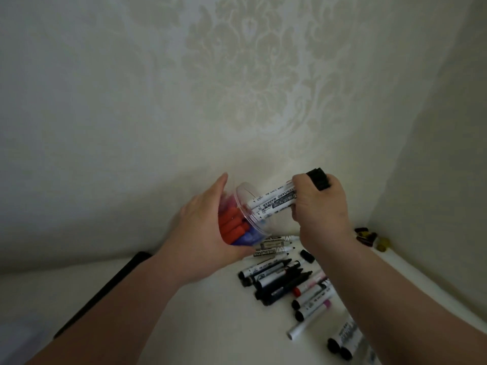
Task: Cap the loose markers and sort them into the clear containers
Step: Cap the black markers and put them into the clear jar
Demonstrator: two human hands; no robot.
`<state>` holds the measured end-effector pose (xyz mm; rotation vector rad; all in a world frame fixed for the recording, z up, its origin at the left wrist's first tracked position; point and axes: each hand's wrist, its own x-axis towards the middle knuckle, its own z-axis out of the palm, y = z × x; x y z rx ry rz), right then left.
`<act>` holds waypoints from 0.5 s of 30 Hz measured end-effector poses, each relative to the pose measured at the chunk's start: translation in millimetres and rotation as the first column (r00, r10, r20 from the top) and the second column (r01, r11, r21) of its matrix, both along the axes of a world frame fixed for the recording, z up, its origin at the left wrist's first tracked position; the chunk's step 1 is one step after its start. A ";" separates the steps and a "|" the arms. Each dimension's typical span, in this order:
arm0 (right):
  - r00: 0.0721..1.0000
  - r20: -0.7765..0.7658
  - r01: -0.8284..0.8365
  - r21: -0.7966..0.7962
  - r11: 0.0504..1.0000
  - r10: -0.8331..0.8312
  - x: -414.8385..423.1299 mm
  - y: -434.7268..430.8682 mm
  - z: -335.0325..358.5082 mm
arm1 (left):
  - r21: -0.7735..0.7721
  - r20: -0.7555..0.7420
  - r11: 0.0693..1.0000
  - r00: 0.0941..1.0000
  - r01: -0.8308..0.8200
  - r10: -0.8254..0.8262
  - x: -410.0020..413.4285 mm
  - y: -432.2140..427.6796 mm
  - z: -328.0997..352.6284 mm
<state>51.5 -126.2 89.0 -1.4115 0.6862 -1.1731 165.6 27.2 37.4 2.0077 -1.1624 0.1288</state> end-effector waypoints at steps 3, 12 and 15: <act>0.991 0.109 -0.098 0.144 0.985 0.082 0.5 9.0 0.6 | 0.088 -0.057 0.993 0.996 0.080 -0.075 12.4 8.2 -8.0; 0.975 0.117 -0.193 0.003 0.981 0.191 -3.0 21.2 3.0 | 0.228 -0.014 0.965 0.991 0.130 -0.130 12.5 18.9 16.4; 0.988 0.066 -0.139 -0.047 0.989 0.142 -8.0 17.7 3.2 | 0.207 -0.007 0.967 0.989 0.148 -0.150 11.1 17.8 15.1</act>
